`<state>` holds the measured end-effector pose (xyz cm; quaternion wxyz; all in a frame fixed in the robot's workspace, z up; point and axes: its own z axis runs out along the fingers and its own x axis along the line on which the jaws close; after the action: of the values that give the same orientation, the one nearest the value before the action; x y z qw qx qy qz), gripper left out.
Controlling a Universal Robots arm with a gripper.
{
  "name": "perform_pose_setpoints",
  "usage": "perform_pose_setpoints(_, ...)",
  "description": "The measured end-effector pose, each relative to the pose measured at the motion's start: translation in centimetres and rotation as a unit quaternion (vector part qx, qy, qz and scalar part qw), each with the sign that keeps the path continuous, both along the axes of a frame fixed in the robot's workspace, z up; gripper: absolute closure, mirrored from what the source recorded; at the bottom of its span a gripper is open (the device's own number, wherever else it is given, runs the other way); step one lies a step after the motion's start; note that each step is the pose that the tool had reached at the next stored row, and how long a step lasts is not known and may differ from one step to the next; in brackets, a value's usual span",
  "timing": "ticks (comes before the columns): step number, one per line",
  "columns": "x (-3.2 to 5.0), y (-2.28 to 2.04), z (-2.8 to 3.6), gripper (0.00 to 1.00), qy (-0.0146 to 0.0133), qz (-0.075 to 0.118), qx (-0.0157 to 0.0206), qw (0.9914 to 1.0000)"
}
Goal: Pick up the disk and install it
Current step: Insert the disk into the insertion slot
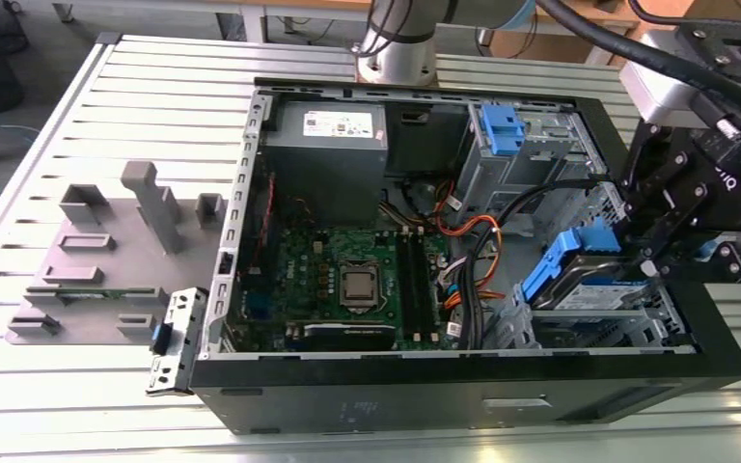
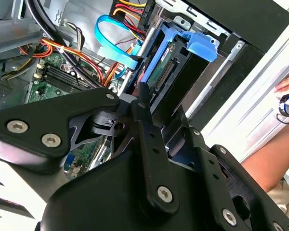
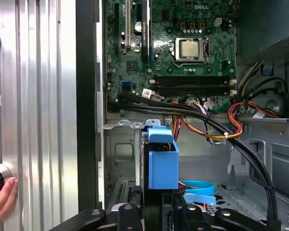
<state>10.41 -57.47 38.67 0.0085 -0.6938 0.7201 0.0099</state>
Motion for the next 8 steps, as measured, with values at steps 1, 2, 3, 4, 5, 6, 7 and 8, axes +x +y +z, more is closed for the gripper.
perform_pose_setpoints(1,0.00,0.00,-0.18,0.65,0.0000,0.000,-0.0001,1.00000)
perform_pose_setpoints(2,0.00,0.00,-0.36,0.65,0.0000,0.000,-0.0002,1.00000)
perform_pose_setpoints(3,0.00,0.00,-0.54,0.65,0.0000,0.000,-0.0004,1.00000)
perform_pose_setpoints(4,0.00,0.00,-0.72,0.65,0.0000,0.000,-0.0004,1.00000)
perform_pose_setpoints(5,0.00,0.00,-0.92,0.65,0.0000,0.000,-0.0005,1.00000)
perform_pose_setpoints(6,0.00,0.00,-1.09,0.65,0.0000,0.000,-0.0007,1.00000)
perform_pose_setpoints(7,0.00,0.00,-1.27,0.65,0.0000,0.000,-0.0009,1.00000)
perform_pose_setpoints(8,0.00,0.00,-1.45,0.65,0.0000,0.000,-0.0010,1.00000)
